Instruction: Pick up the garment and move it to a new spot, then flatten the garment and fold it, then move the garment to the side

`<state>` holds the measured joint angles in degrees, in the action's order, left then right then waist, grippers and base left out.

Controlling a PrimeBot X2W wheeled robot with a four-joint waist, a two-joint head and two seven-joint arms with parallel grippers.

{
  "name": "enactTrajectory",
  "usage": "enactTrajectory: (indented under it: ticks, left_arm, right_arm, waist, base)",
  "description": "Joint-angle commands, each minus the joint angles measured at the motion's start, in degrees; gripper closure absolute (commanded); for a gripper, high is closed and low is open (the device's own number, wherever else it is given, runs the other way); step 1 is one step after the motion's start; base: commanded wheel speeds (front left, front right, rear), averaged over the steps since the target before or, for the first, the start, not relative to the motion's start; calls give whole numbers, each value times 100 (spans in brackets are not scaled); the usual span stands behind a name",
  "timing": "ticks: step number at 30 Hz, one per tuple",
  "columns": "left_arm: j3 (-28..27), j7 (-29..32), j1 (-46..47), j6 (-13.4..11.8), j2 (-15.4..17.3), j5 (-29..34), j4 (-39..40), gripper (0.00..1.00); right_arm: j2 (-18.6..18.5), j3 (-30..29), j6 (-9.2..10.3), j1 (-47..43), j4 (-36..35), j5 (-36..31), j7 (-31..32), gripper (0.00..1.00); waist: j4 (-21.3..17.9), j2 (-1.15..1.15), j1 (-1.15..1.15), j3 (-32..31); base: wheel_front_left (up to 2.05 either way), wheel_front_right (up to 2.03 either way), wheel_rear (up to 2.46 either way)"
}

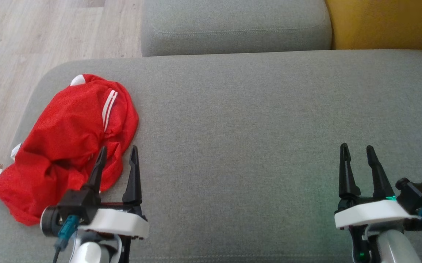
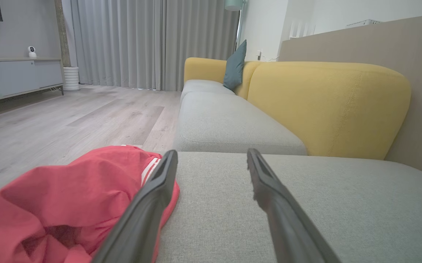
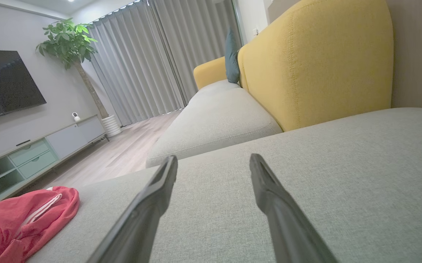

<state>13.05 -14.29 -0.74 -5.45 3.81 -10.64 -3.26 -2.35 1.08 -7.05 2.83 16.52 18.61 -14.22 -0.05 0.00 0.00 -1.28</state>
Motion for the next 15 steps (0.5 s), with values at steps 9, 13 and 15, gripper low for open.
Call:
enactTrajectory:
  ticks: [9,13,15]
  left_arm:
    - [-376,-71,220,197,-79,163,95,0]
    - [-416,-71,214,235,-89,187,95,0]
    - [-412,-71,218,239,-90,168,103,0]
  right_arm:
    - [-53,167,-44,288,-123,-29,-78,0]
    - [-53,166,-44,279,-116,-14,-78,0]
    - [-53,165,-44,278,-108,-6,-78,0]
  waist:
    - [18,0,0,-22]
    - [52,0,0,-28]
    - [85,0,0,-25]
  base:
    - [0,0,0]
    - [0,0,0]
    - [0,0,0]
